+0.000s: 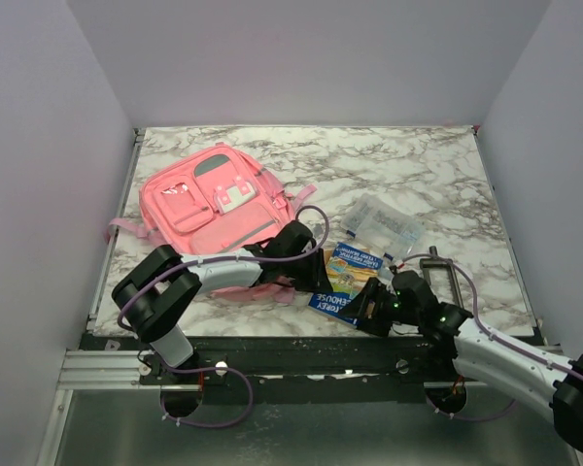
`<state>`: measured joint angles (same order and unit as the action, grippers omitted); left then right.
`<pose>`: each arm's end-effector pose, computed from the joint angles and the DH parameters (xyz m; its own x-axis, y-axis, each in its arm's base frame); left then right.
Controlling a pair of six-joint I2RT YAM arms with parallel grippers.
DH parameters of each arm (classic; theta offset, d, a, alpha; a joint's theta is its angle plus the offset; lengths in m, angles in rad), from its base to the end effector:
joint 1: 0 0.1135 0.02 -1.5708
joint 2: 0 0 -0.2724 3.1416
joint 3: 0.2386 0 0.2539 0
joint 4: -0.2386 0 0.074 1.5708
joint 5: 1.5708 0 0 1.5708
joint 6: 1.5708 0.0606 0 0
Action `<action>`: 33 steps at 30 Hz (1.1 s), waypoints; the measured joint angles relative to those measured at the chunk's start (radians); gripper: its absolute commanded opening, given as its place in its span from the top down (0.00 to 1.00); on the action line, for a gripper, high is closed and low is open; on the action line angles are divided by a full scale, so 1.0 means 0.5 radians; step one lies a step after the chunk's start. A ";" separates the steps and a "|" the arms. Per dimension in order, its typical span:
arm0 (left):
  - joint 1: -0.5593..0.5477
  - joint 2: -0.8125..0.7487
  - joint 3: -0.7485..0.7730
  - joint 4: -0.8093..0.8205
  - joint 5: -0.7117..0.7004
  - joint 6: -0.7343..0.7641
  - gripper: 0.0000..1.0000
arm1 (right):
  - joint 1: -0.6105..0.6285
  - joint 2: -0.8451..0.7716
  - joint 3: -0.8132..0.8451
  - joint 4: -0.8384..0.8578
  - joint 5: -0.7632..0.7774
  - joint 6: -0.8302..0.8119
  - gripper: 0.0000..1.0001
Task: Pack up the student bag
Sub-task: Pick up the book from the center of the board.
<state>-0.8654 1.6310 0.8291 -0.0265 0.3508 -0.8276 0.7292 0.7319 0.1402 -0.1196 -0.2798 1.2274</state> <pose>0.2043 -0.2720 0.1534 -0.9606 0.0616 -0.2710 0.2340 0.7054 -0.6691 0.1050 0.1163 0.1214 -0.9138 0.3972 -0.0853 0.1903 0.6039 0.7740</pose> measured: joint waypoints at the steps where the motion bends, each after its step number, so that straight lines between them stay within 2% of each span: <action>1: -0.001 0.000 -0.011 0.021 0.002 -0.014 0.66 | 0.000 -0.010 -0.002 -0.002 0.002 0.014 0.28; 4: -0.003 -0.001 -0.033 0.066 0.005 -0.040 0.67 | 0.000 -0.114 -0.024 -0.046 0.022 0.060 0.32; 9: -0.006 -0.005 -0.053 0.106 0.008 -0.056 0.67 | 0.001 -0.536 -0.101 -0.192 0.120 0.153 0.40; 15: -0.002 -0.042 -0.069 0.110 0.005 -0.056 0.67 | 0.004 -0.801 -0.150 -0.124 0.249 0.272 0.42; 19: -0.018 -0.042 -0.081 0.111 0.008 -0.056 0.67 | 0.004 -0.697 -0.209 0.041 0.369 0.299 0.42; 23: -0.028 -0.042 -0.082 0.111 0.011 -0.056 0.67 | 0.004 -0.368 -0.235 0.237 0.423 0.288 0.43; 27: -0.041 -0.041 -0.083 0.114 0.022 -0.056 0.67 | 0.004 -0.025 -0.186 0.422 0.426 0.224 0.73; 30: -0.043 -0.052 -0.098 0.116 0.026 -0.053 0.59 | 0.005 0.083 -0.132 0.490 0.415 0.162 0.93; 32: -0.043 -0.088 -0.117 0.117 0.025 -0.043 0.49 | 0.005 0.081 -0.103 0.493 0.398 0.106 1.00; 33: -0.043 -0.113 -0.124 0.111 0.026 -0.042 0.44 | 0.005 0.065 -0.089 0.475 0.392 0.079 1.00</action>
<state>-0.8871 1.5745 0.7670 0.0292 0.3637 -0.8486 0.7319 0.7643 0.0956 0.1177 -0.0837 1.2671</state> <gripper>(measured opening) 0.402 0.187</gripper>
